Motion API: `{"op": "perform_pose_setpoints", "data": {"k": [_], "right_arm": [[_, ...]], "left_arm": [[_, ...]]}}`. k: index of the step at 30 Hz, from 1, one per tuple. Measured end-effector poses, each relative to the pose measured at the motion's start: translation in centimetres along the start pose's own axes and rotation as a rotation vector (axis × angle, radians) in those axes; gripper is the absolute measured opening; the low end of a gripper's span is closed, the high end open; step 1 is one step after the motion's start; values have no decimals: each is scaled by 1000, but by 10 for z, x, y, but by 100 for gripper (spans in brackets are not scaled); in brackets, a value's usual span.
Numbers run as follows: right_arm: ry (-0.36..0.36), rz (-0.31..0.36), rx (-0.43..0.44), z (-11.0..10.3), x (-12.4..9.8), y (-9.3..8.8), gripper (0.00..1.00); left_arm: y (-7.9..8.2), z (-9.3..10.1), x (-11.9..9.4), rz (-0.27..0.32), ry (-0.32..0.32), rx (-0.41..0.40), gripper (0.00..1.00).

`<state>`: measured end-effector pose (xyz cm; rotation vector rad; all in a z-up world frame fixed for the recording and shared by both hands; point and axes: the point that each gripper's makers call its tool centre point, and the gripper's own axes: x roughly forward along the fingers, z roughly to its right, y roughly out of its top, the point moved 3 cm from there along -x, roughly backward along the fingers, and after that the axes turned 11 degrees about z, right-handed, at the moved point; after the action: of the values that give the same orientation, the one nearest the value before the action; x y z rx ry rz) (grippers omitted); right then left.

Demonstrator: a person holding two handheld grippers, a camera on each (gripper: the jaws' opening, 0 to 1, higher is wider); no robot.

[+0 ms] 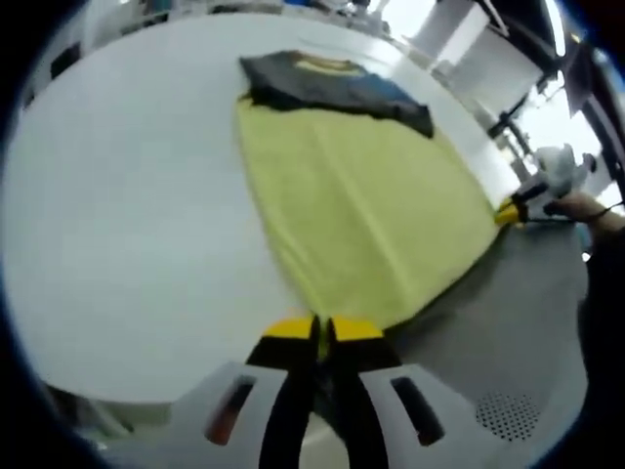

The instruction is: Fold the garment on the visible template until the final outline fits inside the template.

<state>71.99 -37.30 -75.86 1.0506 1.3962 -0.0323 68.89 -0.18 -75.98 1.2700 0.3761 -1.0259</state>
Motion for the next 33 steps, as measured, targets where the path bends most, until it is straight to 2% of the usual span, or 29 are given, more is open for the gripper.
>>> {"op": "perform_pose_setpoints", "data": {"k": [9, 13, 16, 25, 33], "right_arm": [[-4, 7, -20, 0, 0, 0, 3], [-20, 9, -72, -2, -1, 0, 2], [-25, 17, -79, -1, -5, 1, 2], [-18, 102, -12, 0, -28, 5, 2], [-19, 206, 43, -9, -52, 18, 2]], "left_arm": [[-1, 0, -1, -5, 15, -43, 0], [-2, 0, -3, -13, 28, -43, 0], [-2, 3, -9, -12, 21, -52, 0], [-1, 11, -25, 13, -18, -89, 0], [0, 23, -38, 43, -36, -111, 0]]}}
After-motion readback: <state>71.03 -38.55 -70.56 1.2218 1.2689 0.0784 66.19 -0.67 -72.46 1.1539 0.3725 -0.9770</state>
